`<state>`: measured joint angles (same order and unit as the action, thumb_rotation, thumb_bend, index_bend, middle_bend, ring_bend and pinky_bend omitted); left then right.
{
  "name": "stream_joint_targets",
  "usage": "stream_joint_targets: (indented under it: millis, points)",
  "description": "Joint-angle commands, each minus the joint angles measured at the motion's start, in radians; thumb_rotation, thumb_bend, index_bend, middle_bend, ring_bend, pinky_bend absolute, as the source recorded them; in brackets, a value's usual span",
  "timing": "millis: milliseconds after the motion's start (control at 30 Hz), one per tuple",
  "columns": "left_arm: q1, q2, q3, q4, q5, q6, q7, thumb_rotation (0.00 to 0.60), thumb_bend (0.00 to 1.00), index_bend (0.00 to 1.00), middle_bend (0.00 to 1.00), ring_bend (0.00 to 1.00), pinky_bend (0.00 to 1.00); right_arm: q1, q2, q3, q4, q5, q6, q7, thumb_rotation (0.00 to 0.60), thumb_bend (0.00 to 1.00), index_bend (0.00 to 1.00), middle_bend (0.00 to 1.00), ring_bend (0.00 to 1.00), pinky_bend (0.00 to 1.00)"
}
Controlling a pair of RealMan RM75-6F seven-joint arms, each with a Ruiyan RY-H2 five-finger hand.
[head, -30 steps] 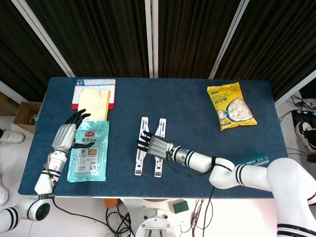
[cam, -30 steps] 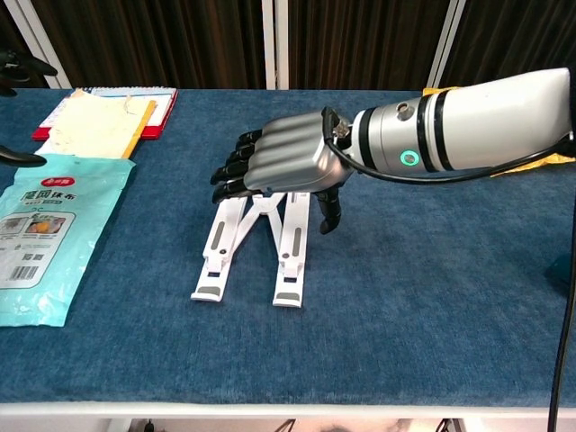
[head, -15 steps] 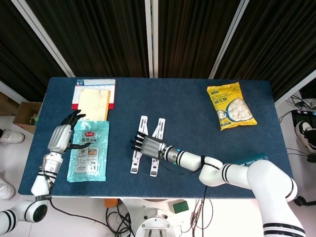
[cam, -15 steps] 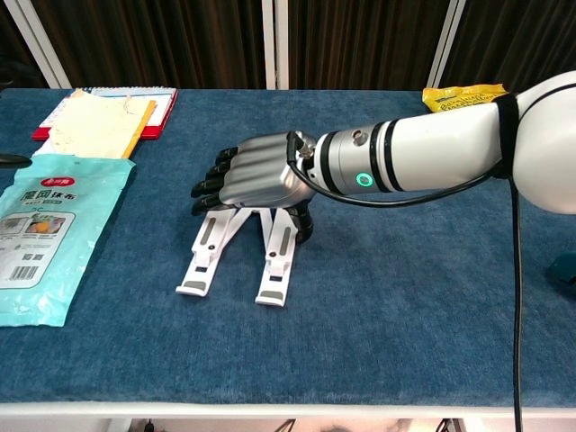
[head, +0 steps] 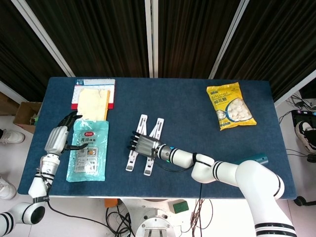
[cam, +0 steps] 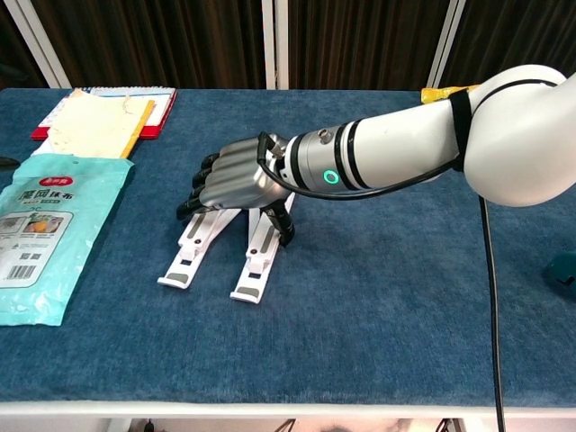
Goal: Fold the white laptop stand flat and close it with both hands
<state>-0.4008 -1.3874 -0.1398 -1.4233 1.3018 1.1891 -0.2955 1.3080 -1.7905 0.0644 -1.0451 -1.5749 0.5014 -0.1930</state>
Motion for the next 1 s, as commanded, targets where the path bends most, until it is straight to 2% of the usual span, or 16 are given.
stream_joint_targets:
  millis: [33,67,167,400,433,500,533,567,600,667,867,1000]
  points:
    - [0.005,0.000,0.001,0.002,0.004,0.004,-0.003,0.600,0.00,0.15,0.03,0.06,0.13,0.001,-0.003,-0.008,0.014,-0.026,0.043,0.054,0.600,0.20,0.29,0.34,0.19,0.14]
    - [0.007,0.000,0.001,0.003,0.007,0.007,-0.005,0.600,0.00,0.15,0.03,0.06,0.13,0.000,0.000,-0.014,0.017,-0.036,0.056,0.070,0.600,0.25,0.35,0.38,0.22,0.16]
    - [0.011,0.000,0.002,0.003,0.013,0.011,-0.007,0.600,0.00,0.15,0.03,0.06,0.13,-0.006,0.009,-0.026,0.018,-0.056,0.089,0.096,0.600,0.28,0.43,0.42,0.26,0.19]
    - [0.017,0.003,0.007,-0.004,0.029,0.018,0.003,0.600,0.00,0.15,0.03,0.06,0.13,-0.033,0.036,-0.052,-0.010,-0.075,0.141,0.110,0.600,0.25,0.44,0.43,0.27,0.20]
    - [0.018,0.004,0.006,-0.006,0.029,0.019,0.006,0.600,0.00,0.15,0.03,0.06,0.13,-0.037,0.042,-0.053,-0.020,-0.068,0.136,0.101,0.600,0.22,0.40,0.41,0.24,0.18]
    - [0.020,0.009,0.003,-0.007,0.029,0.026,0.022,0.600,0.00,0.15,0.03,0.06,0.13,-0.055,0.064,-0.045,-0.063,-0.033,0.121,0.061,0.600,0.11,0.20,0.27,0.13,0.09]
    - [0.022,0.014,0.003,-0.005,0.029,0.031,0.038,0.600,0.00,0.15,0.03,0.06,0.13,-0.072,0.078,-0.037,-0.095,-0.009,0.125,0.044,0.600,0.05,0.09,0.15,0.05,0.03]
    - [0.026,0.021,0.002,-0.002,0.027,0.044,0.070,0.600,0.00,0.15,0.03,0.06,0.13,-0.102,0.101,-0.026,-0.147,0.024,0.148,0.022,0.600,0.01,0.01,0.06,0.01,0.01]
    - [0.031,0.027,0.001,0.001,0.026,0.056,0.100,0.600,0.00,0.15,0.03,0.06,0.13,-0.133,0.122,-0.020,-0.188,0.047,0.181,0.002,0.600,0.00,0.00,0.02,0.00,0.00]
    - [0.043,0.045,0.005,0.004,0.022,0.081,0.170,0.600,0.00,0.15,0.03,0.06,0.13,-0.208,0.170,-0.018,-0.272,0.086,0.271,-0.047,0.600,0.00,0.00,0.00,0.00,0.00]
    - [0.113,0.136,0.022,-0.035,0.006,0.169,0.318,0.600,0.00,0.16,0.05,0.06,0.13,-0.524,0.393,-0.057,-0.538,0.188,0.668,-0.201,0.600,0.02,0.00,0.02,0.00,0.00]
    - [0.161,0.196,0.047,-0.061,0.010,0.215,0.384,0.600,0.00,0.16,0.06,0.06,0.13,-0.709,0.515,-0.089,-0.647,0.199,0.896,-0.153,0.600,0.06,0.00,0.03,0.00,0.00]
